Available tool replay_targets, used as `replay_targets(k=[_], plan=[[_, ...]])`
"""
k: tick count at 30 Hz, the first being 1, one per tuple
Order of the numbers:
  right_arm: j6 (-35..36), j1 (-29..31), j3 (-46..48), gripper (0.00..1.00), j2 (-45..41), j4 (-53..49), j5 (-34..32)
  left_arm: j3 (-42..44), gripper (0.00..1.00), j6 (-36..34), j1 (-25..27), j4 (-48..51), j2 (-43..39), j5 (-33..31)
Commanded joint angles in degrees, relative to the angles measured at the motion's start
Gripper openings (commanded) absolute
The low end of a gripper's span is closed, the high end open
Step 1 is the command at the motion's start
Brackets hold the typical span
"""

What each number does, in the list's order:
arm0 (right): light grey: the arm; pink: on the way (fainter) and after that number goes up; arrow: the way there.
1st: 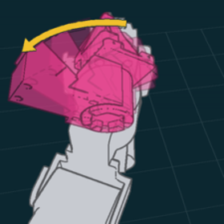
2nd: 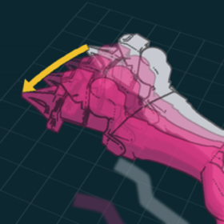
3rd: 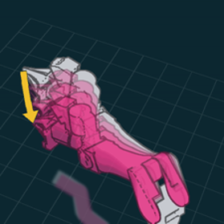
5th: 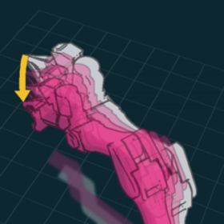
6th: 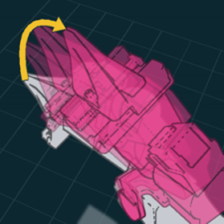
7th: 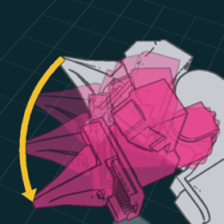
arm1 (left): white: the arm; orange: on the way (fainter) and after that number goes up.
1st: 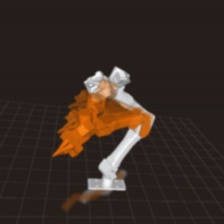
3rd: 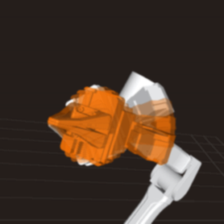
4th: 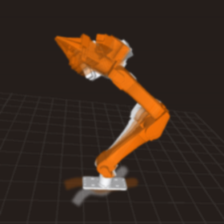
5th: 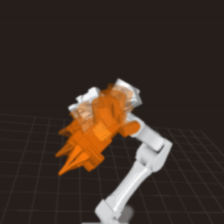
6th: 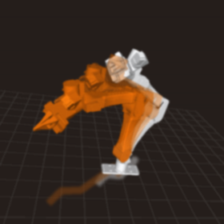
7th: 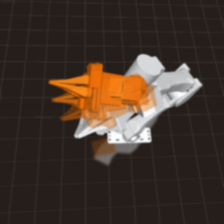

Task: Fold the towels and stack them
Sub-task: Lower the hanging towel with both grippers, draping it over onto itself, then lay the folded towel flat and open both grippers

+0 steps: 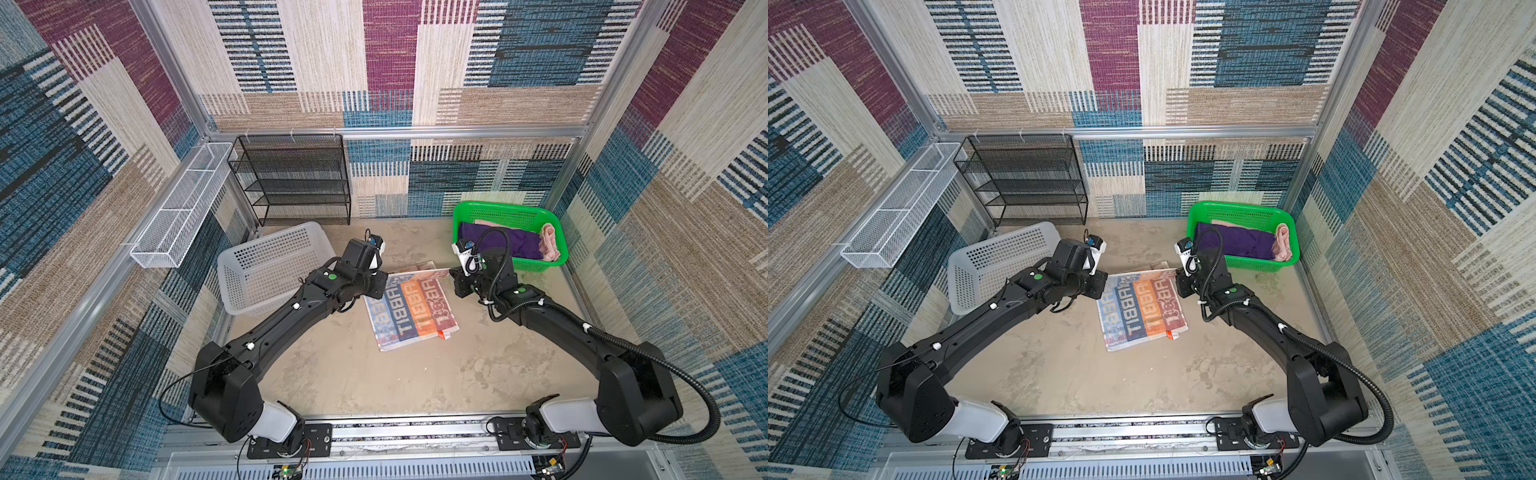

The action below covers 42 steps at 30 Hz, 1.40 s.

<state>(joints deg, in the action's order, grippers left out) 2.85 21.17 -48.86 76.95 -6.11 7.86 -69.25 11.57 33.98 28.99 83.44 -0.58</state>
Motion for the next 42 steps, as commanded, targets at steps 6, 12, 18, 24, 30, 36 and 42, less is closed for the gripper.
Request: replay_targets(k=[6, 12, 18, 24, 30, 36, 42], plan=[[-9.15, -0.25, 8.37, 0.00, -6.42, -2.01, 2.16, 5.02, 0.00, 6.57, 2.66, 3.19, -0.98, 1.01], [-13.29, -0.05, 12.34, 0.00, -8.69, -2.72, 6.03, 6.12, 0.00, 8.25, 4.77, 3.00, -1.21, 1.48], [-14.72, -0.02, 13.79, 0.00, -12.76, -5.15, 6.19, 8.64, 0.00, 9.86, 6.67, 2.91, -3.65, 1.44], [-16.02, 0.04, 14.01, 0.00, -14.83, -6.89, 7.51, 10.14, 0.00, 10.33, 7.57, 2.89, -6.48, 1.35], [-17.76, 0.30, 17.02, 0.00, -15.02, -6.61, 10.29, 11.95, 0.00, 9.96, 8.27, 2.28, -5.22, 2.02], [-19.54, 0.88, 20.04, 0.00, -12.11, -5.05, 11.48, 15.38, 0.00, 11.75, 9.00, -3.02, -2.26, 3.38], [-19.98, 1.46, 21.23, 0.00, -7.62, -3.47, 12.58, 17.37, 0.00, 12.54, 9.35, -5.91, -0.15, 4.73]])
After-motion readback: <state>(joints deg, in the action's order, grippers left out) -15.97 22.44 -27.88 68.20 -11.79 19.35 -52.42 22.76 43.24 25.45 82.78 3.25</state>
